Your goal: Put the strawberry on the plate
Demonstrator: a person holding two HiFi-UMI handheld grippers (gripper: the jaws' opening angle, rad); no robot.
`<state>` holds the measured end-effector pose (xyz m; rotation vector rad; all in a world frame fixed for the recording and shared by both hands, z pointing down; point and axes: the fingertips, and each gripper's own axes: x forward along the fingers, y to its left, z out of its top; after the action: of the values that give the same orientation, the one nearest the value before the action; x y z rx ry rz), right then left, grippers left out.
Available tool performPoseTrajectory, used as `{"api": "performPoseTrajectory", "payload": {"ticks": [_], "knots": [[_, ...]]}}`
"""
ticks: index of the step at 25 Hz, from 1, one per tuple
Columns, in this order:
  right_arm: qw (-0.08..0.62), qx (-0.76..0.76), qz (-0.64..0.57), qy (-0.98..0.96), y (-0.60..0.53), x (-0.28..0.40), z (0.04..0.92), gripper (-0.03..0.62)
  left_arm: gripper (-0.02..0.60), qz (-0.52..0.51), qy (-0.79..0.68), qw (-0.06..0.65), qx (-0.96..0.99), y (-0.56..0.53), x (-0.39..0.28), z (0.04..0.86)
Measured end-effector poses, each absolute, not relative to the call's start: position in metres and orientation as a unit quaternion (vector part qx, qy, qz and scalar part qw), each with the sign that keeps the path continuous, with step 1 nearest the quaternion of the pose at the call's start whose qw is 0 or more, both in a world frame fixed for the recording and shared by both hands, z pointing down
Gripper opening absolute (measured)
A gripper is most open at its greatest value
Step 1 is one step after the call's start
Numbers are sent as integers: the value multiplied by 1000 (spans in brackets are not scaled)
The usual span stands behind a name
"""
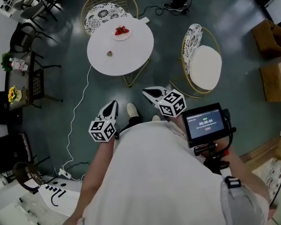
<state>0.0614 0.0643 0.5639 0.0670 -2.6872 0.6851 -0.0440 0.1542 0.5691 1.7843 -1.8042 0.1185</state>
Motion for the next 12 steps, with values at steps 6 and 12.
{"api": "performPoseTrajectory", "payload": {"ticks": [6,12], "knots": [[189,63,261,-944,43,59,572,5,5,47,-648,308,695,126,-59,579],[185,96,265,-942,18,35,568,5,5,64,-618,310,720,100,-81,580]]}}
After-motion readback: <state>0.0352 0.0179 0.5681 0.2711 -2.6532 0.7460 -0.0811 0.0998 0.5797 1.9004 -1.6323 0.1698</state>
